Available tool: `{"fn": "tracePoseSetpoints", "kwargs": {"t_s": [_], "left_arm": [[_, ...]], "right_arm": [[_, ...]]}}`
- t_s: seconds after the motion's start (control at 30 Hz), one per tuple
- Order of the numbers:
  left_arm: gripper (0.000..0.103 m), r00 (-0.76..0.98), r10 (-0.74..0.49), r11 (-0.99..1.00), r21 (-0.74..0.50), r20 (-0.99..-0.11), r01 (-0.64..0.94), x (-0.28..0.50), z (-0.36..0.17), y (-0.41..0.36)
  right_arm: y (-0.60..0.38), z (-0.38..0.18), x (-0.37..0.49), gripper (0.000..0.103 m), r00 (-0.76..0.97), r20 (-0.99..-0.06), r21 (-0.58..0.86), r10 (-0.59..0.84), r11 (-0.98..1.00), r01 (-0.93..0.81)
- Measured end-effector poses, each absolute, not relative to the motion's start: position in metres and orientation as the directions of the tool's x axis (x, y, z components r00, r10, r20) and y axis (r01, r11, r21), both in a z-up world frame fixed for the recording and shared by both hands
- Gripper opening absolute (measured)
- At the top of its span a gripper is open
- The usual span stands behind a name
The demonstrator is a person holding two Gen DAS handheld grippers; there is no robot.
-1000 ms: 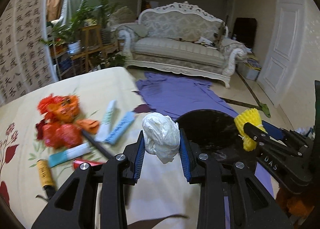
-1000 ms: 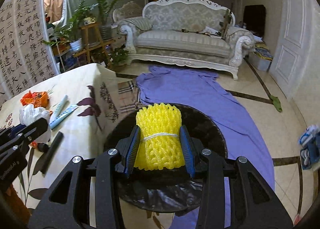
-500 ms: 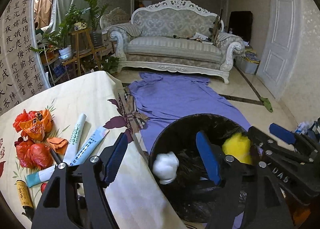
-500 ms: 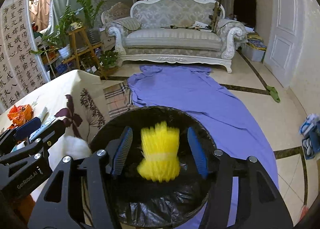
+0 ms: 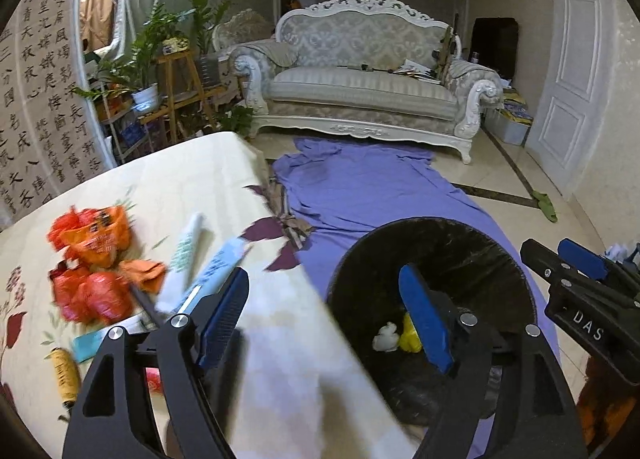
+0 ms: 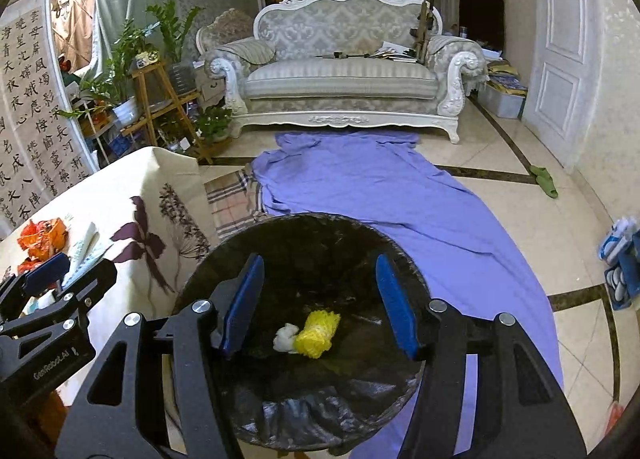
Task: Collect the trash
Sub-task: 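Grasp the gold-labelled bottle with the left tool while the right tool grasps the black rod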
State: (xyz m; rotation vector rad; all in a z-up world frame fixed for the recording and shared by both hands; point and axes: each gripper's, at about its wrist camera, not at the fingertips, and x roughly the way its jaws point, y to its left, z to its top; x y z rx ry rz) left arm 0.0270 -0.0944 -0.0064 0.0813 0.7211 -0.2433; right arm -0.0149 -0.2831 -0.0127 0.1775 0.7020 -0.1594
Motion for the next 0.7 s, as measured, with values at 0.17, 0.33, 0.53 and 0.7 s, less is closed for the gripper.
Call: {"fn": "tracePoseSetpoints", "kwargs": {"t_s": [0.17,0.33,0.53,0.7], "left_arm": [[0.075,0.737,-0.139,0.983,0.000,-0.662,0.185,0.015,0.000,-0.065],[0.075,0.748,-0.070,0.994,0.016,-0.660,0.107,0.004,0.005,-0.031],[0.075,0.749,0.015,1.000,0.020,-0.662,-0.003,-0.012,0.003,0.018],[0.075,0.729,0.065,0.997,0.019,-0.681,-0.072,-0.019,-0.007,0.052]], "right_arm": [[-0.252,-0.009,-0.017,0.057,0.759,-0.650,0.114,-0.032,0.984,0.139],[-0.216,-0.008,-0.019,0.057,0.756,-0.653,0.120,0.033,0.991,0.061],[-0.173,-0.007,-0.023,0.057,0.744,-0.661,0.109,0.099,0.993,-0.036],[-0.144,-0.009,-0.024,0.057,0.724,-0.674,0.104,0.144,0.990,-0.100]]}}
